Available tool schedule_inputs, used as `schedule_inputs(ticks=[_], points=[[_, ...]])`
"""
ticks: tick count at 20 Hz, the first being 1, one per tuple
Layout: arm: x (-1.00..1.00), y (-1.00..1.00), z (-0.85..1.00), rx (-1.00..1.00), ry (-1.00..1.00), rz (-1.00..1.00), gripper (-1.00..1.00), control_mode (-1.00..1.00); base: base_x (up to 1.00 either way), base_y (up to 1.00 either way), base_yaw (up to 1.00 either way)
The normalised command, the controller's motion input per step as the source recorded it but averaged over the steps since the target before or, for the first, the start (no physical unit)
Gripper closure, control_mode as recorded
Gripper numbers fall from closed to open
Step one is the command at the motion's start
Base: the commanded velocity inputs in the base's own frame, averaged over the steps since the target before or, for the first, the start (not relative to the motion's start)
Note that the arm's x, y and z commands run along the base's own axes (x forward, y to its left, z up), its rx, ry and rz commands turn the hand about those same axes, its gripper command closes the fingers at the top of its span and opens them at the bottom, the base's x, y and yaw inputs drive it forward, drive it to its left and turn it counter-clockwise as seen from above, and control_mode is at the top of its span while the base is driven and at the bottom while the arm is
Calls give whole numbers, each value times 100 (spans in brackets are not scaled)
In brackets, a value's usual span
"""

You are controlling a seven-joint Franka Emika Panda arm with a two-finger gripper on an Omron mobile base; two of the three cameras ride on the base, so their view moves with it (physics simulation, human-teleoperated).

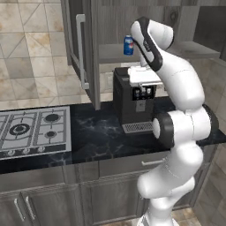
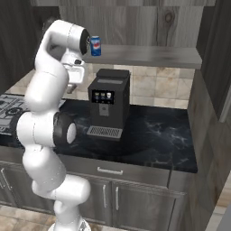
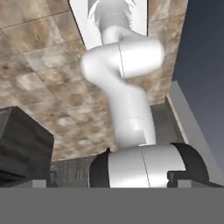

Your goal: Sort all alcoholic drinks to one cabinet, and non-alcoholic drinks to the other.

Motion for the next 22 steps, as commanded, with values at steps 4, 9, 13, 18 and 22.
schedule_inputs(ticks=[4,9,13,18,22], points=[[-98,-18,-26,2,8,-1,-100,-100,0,0,0],[-84,-14,-43,0,0,0,-100,-100,0,0,0],[-77,-5,-72,-1,-17,0,-100,-100,0,0,0],[-31,-1,-63,-7,-44,2,-100,-100,0,0,0],[-1,0,-40,-8,-45,5,-100,-100,0,0,0]])
